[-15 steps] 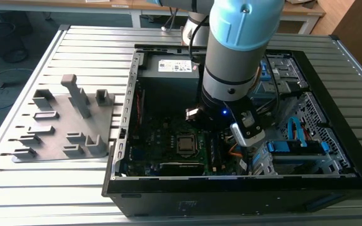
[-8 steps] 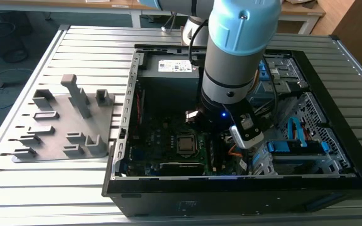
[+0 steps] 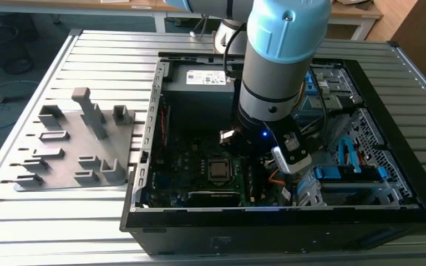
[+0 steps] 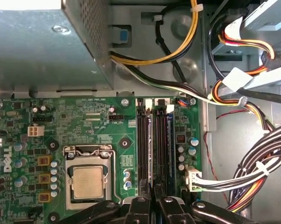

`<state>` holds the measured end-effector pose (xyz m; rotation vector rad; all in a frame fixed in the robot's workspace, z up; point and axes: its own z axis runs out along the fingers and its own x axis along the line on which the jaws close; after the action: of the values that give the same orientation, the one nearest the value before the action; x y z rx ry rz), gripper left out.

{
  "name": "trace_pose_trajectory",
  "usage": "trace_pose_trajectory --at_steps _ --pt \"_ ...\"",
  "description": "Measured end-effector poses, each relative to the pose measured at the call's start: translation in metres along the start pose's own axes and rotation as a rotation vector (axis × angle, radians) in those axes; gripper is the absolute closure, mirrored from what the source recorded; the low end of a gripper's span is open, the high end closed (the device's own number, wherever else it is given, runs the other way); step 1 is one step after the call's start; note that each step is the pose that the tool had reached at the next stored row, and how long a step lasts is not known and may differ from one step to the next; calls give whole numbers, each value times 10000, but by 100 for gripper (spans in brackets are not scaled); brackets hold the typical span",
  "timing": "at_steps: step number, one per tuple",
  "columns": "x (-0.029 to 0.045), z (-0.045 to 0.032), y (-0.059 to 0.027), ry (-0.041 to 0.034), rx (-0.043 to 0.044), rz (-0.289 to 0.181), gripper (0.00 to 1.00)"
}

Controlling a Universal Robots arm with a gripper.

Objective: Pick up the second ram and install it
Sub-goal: 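Insert the second ram into the second slot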

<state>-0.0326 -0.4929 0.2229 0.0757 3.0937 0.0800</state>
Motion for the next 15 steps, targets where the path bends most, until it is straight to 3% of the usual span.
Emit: trace_pose_trajectory --at_steps 6,15 --pt "-1 17 0 -2 63 -4 86" --pt "-1 23 0 7 54 -203 86"
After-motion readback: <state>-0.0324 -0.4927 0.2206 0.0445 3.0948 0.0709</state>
